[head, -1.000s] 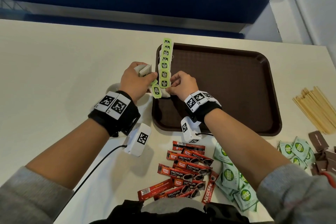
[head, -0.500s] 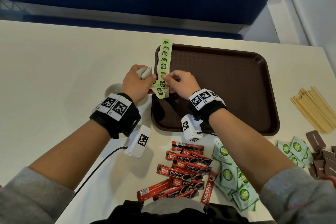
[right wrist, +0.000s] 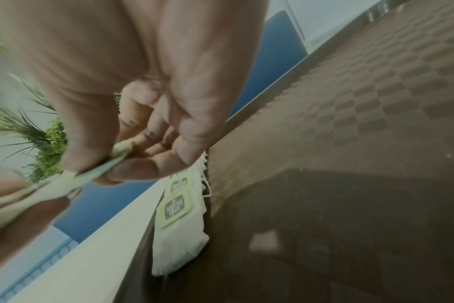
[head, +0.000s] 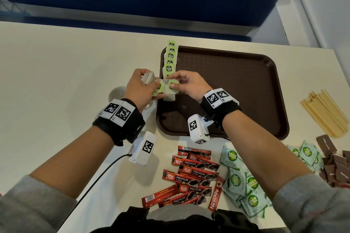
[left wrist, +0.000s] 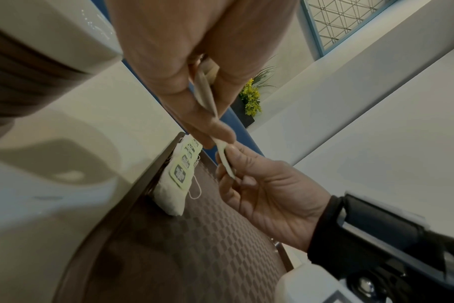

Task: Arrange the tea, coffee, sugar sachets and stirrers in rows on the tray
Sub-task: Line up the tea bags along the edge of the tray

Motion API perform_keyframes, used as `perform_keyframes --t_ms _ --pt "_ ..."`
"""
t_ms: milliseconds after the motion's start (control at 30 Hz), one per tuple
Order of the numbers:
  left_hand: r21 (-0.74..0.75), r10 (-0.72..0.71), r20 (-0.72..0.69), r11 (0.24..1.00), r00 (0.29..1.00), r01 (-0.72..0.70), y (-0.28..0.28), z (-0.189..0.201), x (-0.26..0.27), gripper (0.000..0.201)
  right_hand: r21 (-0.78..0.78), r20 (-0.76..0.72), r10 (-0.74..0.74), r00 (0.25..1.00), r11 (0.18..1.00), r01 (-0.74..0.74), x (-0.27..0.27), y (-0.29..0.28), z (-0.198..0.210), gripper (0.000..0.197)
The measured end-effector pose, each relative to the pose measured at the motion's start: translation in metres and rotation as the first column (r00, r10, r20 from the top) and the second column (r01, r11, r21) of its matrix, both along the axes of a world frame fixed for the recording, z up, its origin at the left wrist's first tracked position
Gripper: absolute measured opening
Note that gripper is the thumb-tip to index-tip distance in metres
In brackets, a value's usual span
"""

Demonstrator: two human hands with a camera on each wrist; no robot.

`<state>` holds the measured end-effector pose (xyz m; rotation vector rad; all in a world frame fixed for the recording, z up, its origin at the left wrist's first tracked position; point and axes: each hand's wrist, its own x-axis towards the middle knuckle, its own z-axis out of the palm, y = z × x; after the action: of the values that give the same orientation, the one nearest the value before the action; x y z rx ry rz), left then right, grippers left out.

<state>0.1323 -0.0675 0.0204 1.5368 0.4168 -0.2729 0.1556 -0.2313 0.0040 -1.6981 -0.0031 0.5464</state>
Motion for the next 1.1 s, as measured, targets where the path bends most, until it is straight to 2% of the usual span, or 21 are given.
perform_keyframes --t_ms 167,267,367,500,667,767,900,1100 --pt "0.021 0.015 0.023 1.000 1.000 -0.015 0.002 -0.002 0.001 0.025 0.017 -0.013 -0.074 0.997 0.997 0.074 0.003 -0.004 0.003 0.023" --pt "0.036 0.013 0.037 0.999 0.999 -0.014 0.004 -0.001 0.002 0.030 -0.094 0.052 -0.054 0.997 0.994 0.059 0.005 -0.007 0.001 0.028" --pt "0.052 0.019 0.041 0.998 0.999 -0.021 0.005 -0.001 0.002 0.030 -0.238 0.103 0.033 0.994 0.971 -0.007 0.006 -0.011 0.002 0.034" --pt "0.047 0.003 0.049 0.999 0.999 -0.006 0.006 0.000 0.002 0.027 -0.285 0.036 0.156 0.987 0.948 -0.139 0.001 -0.010 0.005 0.023" --pt "0.044 0.001 0.051 0.999 0.999 -0.003 0.006 0.002 0.000 0.028 -0.292 -0.051 0.168 0.984 0.940 -0.176 -0.005 -0.004 -0.003 0.018" --pt "0.039 -0.005 0.051 0.999 0.999 0.003 0.006 0.002 -0.001 0.030 -0.323 -0.047 0.150 0.988 0.933 -0.157 -0.006 -0.001 -0.009 0.024" --pt "0.032 -0.006 0.043 0.999 0.999 0.005 0.006 0.003 -0.001 0.030 -0.436 0.031 0.109 0.994 0.896 -0.085 -0.004 0.002 -0.012 0.028" --pt "0.033 -0.006 0.035 0.999 0.999 0.005 0.006 0.002 -0.001 0.029 -0.526 0.130 0.079 0.988 0.851 0.001 -0.005 0.005 -0.019 0.023"
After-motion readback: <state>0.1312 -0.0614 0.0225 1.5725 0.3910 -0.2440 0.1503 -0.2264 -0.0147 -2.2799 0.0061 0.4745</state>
